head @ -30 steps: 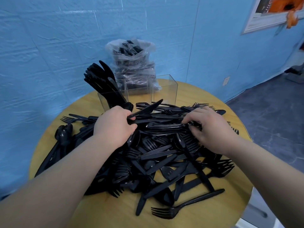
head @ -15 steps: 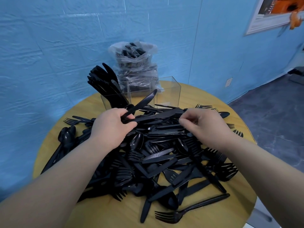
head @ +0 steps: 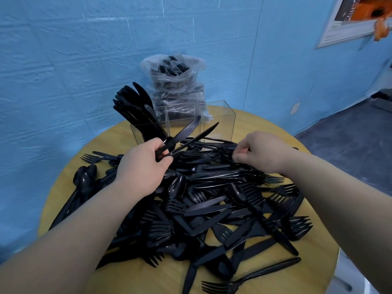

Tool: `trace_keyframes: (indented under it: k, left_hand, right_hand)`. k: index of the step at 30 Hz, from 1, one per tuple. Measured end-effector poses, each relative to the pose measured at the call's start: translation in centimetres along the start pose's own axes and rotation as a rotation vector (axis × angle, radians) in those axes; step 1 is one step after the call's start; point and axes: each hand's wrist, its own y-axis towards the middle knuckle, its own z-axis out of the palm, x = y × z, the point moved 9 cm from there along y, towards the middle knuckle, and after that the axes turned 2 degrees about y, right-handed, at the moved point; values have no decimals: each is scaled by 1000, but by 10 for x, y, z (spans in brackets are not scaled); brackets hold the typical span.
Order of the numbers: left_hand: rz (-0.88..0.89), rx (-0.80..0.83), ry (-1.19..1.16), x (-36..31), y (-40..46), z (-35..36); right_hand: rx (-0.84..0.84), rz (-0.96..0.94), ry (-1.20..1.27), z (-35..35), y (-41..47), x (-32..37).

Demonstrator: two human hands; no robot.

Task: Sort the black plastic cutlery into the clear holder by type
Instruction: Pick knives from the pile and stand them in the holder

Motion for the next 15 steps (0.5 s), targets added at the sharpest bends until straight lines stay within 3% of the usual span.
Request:
trace_keyframes:
  k: [3, 15]
  left_hand:
    - [6, 21, 28, 1, -1, 0]
    - [-30, 49, -31, 17, -4, -7]
  right_hand:
    - [-64, -42, 63, -2, 8, 18]
    - [-22, -87, -62, 22, 25, 53]
